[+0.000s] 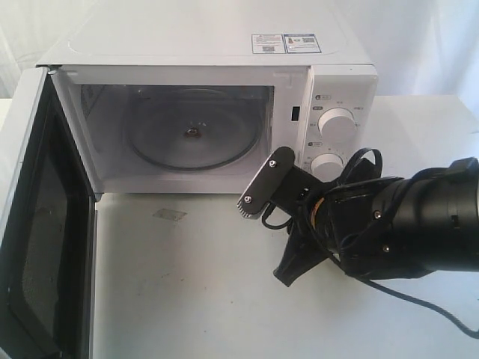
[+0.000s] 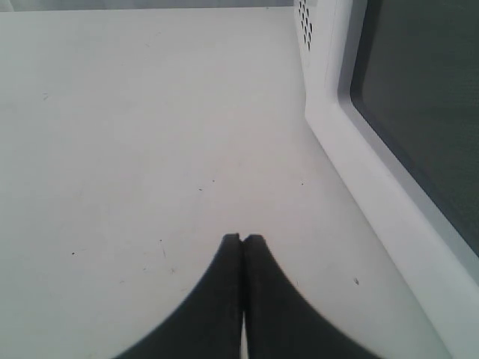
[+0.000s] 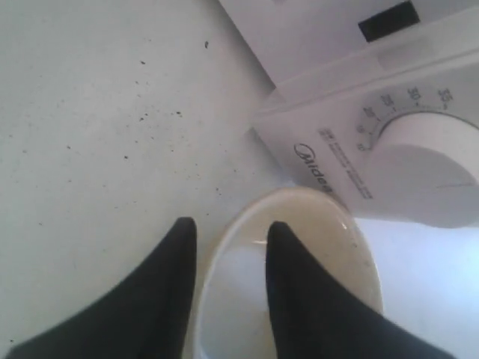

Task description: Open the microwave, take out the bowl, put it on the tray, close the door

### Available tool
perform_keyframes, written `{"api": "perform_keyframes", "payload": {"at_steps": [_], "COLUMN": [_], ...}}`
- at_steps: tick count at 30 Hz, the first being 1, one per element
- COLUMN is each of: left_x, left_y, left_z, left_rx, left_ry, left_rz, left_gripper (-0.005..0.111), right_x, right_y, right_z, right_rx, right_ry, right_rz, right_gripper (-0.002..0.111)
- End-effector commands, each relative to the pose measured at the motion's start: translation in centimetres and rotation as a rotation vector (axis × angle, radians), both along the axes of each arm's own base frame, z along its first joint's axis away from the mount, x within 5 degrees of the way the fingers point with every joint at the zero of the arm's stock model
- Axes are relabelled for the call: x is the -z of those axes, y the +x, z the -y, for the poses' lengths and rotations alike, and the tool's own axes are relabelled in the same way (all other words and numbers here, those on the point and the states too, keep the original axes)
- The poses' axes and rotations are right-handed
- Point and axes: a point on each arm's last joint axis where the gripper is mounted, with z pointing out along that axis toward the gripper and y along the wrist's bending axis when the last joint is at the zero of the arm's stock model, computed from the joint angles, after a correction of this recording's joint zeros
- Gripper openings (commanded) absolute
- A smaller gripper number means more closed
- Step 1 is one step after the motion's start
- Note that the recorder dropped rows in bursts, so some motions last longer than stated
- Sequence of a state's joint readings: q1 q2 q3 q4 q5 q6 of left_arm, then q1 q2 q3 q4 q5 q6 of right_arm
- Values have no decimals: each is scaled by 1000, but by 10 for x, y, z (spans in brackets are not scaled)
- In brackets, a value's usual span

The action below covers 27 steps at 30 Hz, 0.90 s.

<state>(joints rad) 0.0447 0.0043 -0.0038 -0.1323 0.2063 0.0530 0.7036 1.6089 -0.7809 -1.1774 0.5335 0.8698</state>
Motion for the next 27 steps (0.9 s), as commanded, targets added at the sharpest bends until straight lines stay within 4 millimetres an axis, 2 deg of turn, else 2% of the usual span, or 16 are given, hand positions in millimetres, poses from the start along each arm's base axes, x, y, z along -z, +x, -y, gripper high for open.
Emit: {"api": "perform_keyframes", "payload": {"at_steps": [1,4,6,9,11,13,18,21,24,27], "left_x": [1,1,1,1,1,1,1,1,1,1], "left_y": [0,0,0,0,0,0,0,0,0,0], "left_z": [1,1,1,1,1,1,1,1,1,1], "left_rx": [9,9,9,9,9,9,9,9,9,9], "left_ry": [-8,-8,-8,-8,-8,-8,-8,-8,-8,-8], "left_rz": [-2,-2,-2,-2,-2,-2,-2,-2,-2,-2], "left_gripper": [0,0,0,0,0,0,0,0,0,0], "right_x": [-5,-17,-34,-69,-83,-84,-67,-65,-75,-96], "right_y": [0,-1,-4,-17,-22,-25,-34,-39,-48,-60], "right_z": [-1,-3,-4,-2,1,4,9,10,10,11], "right_rx": [1,49,22,-26,-40,-35,-15,-19,-54,-130], "right_ry": [67,169,238,386,430,434,437,474,563,668], "right_rz": [9,39,77,146,178,181,119,102,111,162], "right_gripper": [31,30,24,0,0,0,0,0,0,0]}}
